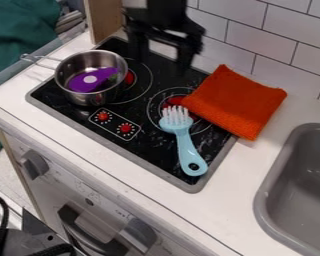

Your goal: Take the purple object of the silver pot and place it above the stove

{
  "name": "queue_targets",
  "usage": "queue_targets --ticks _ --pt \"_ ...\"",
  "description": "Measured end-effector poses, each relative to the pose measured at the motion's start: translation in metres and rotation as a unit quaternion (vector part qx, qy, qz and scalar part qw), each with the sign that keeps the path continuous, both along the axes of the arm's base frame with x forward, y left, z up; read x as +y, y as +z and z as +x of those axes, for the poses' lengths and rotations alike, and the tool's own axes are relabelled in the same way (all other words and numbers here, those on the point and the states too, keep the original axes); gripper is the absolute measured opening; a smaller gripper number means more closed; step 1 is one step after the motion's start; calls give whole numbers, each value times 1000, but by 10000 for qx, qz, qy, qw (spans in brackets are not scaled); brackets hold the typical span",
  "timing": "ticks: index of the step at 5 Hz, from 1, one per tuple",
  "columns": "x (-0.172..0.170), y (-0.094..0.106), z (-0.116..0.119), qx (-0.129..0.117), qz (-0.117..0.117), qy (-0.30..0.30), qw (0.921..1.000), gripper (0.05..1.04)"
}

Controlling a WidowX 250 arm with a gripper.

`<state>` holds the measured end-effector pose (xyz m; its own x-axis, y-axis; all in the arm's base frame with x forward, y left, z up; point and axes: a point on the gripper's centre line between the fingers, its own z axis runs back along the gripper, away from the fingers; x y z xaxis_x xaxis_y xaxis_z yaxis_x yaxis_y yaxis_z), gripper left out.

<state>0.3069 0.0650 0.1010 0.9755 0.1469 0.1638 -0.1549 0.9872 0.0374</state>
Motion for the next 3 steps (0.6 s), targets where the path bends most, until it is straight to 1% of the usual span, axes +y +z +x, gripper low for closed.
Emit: queue_targets --ticks 1,2,3 --pt "28 -5 7 1 94 -658 9978 1001" --pt "51 -8 4 -226 98 -1387 9900 1001" --pt "52 -19 -8 -100 -6 -1255 9920 1001"
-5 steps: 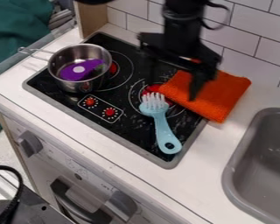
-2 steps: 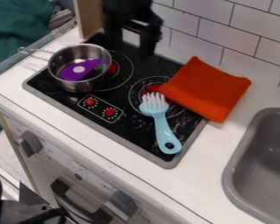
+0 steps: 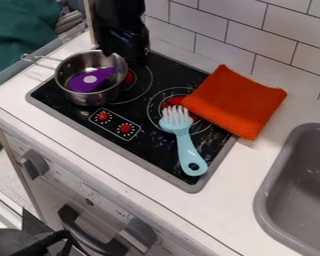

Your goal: Take the purple object of the silver pot and place it above the stove

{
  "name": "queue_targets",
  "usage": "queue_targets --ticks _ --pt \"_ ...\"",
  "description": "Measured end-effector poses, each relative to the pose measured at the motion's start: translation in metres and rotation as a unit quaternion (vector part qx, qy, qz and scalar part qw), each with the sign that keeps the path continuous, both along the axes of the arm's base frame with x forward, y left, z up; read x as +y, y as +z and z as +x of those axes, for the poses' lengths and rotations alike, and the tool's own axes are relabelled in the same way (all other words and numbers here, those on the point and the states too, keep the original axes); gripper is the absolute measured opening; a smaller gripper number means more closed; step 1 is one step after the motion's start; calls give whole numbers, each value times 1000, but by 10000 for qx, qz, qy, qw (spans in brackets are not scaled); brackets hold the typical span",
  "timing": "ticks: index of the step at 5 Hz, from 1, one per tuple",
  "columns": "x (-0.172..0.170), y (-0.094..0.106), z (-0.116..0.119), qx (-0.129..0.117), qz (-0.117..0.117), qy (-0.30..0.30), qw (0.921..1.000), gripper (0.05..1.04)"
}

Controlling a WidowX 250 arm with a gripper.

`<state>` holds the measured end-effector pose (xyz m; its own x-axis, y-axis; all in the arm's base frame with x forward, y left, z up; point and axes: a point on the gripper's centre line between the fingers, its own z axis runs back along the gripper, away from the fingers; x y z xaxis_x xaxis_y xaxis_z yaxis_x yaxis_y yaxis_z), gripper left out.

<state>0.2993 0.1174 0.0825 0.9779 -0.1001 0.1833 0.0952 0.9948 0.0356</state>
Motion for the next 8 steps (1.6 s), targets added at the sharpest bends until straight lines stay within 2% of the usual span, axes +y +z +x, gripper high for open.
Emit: queue_targets --ticks 2,3,4,6,8 --pt "9 2 -15 307 159 316 9989 1001" --pt "19 11 -20 242 229 494 9982 1001" --pt "30 11 -26 264 229 625 9974 1001" --pt "37 -11 -32 569 94 767 9954 1001" --pt "27 -38 -29 864 -143 737 9934 1001"
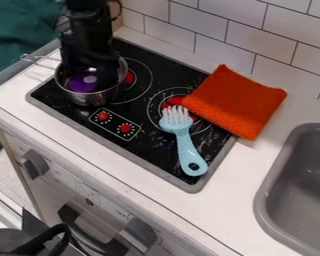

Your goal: Take the purple object of the silver pot and place it above the stove

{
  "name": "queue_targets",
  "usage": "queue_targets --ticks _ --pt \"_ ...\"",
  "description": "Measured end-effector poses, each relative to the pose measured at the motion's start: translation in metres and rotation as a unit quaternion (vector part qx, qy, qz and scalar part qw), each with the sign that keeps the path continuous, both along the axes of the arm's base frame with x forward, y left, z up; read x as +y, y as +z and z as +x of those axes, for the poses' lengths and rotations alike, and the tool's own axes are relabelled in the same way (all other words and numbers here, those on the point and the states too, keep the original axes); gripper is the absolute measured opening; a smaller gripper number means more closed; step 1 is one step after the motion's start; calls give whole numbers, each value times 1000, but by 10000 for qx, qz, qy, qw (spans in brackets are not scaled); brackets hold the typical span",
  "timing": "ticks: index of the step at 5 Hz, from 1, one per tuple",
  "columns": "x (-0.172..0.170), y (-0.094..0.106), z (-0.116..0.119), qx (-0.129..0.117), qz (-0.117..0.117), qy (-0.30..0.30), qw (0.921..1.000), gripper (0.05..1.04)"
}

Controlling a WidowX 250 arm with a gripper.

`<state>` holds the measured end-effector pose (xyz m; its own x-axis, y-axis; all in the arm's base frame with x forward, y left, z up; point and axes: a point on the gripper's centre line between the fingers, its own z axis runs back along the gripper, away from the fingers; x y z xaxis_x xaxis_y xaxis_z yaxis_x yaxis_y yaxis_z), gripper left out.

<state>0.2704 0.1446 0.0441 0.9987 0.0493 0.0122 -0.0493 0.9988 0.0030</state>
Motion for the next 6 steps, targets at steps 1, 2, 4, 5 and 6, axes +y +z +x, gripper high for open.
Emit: queue_targets --ticks 1,2,4,5,6 --pt "1 -2 4 -12 -22 33 10000 943" --pt "1 -2 6 -97 -20 91 9999 656" --pt "-14 20 7 -77 208 148 9996 610" --pt "-26 47 14 -252 459 239 9983 610" --pt "-45 65 31 -373 588 340 9970 610"
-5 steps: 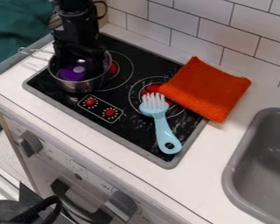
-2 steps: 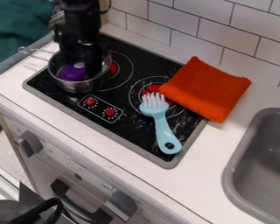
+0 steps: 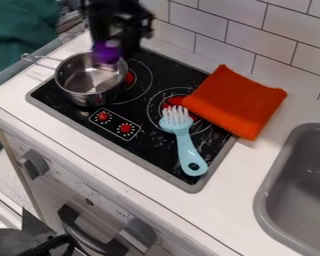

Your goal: Take the purple object of the silver pot and place it above the stove

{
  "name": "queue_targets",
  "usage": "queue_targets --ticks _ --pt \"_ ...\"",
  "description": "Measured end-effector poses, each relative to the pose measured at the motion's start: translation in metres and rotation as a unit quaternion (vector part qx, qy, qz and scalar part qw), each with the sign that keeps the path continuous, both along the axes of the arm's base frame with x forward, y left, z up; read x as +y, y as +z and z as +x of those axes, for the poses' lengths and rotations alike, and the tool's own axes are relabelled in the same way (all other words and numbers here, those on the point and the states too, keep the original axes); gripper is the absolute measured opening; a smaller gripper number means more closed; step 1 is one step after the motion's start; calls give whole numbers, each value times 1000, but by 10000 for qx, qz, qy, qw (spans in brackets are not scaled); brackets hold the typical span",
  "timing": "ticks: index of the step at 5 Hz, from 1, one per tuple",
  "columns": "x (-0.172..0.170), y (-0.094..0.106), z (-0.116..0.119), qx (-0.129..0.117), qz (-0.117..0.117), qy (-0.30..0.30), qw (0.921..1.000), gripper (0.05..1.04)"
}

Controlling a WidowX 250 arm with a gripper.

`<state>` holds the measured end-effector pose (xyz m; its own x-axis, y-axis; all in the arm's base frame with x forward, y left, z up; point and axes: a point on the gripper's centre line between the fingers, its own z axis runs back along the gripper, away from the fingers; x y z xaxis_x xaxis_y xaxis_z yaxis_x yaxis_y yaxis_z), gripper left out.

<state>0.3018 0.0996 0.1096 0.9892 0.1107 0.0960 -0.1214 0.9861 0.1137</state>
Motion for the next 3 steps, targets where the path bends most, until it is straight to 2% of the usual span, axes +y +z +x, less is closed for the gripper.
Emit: queue_targets --ticks 1,2,3 --pt "-21 2 19 -35 -14 -153 9999 610" --pt "-38 -16 33 173 -216 -93 9996 610" --pt "-40 -37 39 284 -412 -62 9987 610"
